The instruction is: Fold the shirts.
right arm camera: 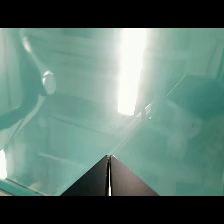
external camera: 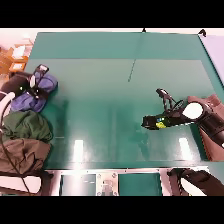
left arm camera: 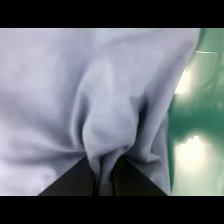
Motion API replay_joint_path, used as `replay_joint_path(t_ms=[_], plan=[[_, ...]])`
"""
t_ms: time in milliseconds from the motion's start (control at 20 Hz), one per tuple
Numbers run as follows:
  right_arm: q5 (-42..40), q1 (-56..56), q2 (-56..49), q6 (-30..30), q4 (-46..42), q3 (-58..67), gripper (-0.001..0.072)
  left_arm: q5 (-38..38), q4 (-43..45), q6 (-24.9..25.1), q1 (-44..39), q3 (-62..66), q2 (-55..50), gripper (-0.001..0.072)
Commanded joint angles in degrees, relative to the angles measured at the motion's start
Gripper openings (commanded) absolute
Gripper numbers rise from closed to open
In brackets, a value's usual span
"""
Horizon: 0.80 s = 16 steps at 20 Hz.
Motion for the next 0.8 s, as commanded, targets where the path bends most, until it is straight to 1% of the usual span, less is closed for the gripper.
replay_joint_path(t_ms=[0,100,150,250,300,400,450,550,600,650,700,750], plan=[[3.45,-0.24,0.07,-0.02,-3.58,3.48,0.0015,-12.48,-2.03,0.7,-5.35,11.82,1.07,0.002],[6.21,-2.78,0.28,-0.11,-7.8,7.54,0.0015,-17.97,-6.8,-0.2,-11.63,19.3,4.74,0.002],[7.15,-4.92,0.81,-0.63,-9.44,9.29,0.0015,-20.13,-10.36,-1.42,-15.23,22.71,6.99,0.0021],[7.45,-10.73,2.56,-0.9,-11.93,12.11,0.0015,-21.99,-16.46,-5.01,-21.94,27.06,10.64,0.0021],[7.48,-14.23,3.43,-1.81,-12.13,13.2,0.0014,-21.86,-19.47,-7.39,-25.46,28.04,11.89,0.0021],[7.56,-20.37,4.94,-3.58,-12.13,14.1,0.0014,-21.51,-24.33,-10.51,-31.45,28.04,11.85,0.0021],[7.91,-22.73,5.29,-4.37,-12.13,14.1,0.0014,-20.74,-27.3,-11.56,-34.05,27.36,10.95,0.0022],[8.09,-25.94,5.2,-4.28,-11.76,14.05,0.0025,-17.22,-34.4,-11.76,-38.1,25.57,7.52,0.0023],[8.07,-26.73,5.14,-4.28,-11.15,14.05,0.0125,-15.37,-37.86,-11.72,-39.65,24.7,5.6,0.0134],[8.09,-26.86,5.03,-4.31,-10.6,14.08,0.0239,-14.43,-41.27,-11.76,-40.89,24.3,3.43,0.058],[8.11,-26.82,4.96,-4.31,-10.62,14.05,0.0288,-14.8,-45.11,-11.74,-41.27,24.33,1.68,0.0706],[8.15,-26.82,4.9,-4.31,-10.62,14.08,0.0296,-16.15,-47.76,-11.28,-41.0,24.3,0.85,0.0706]])
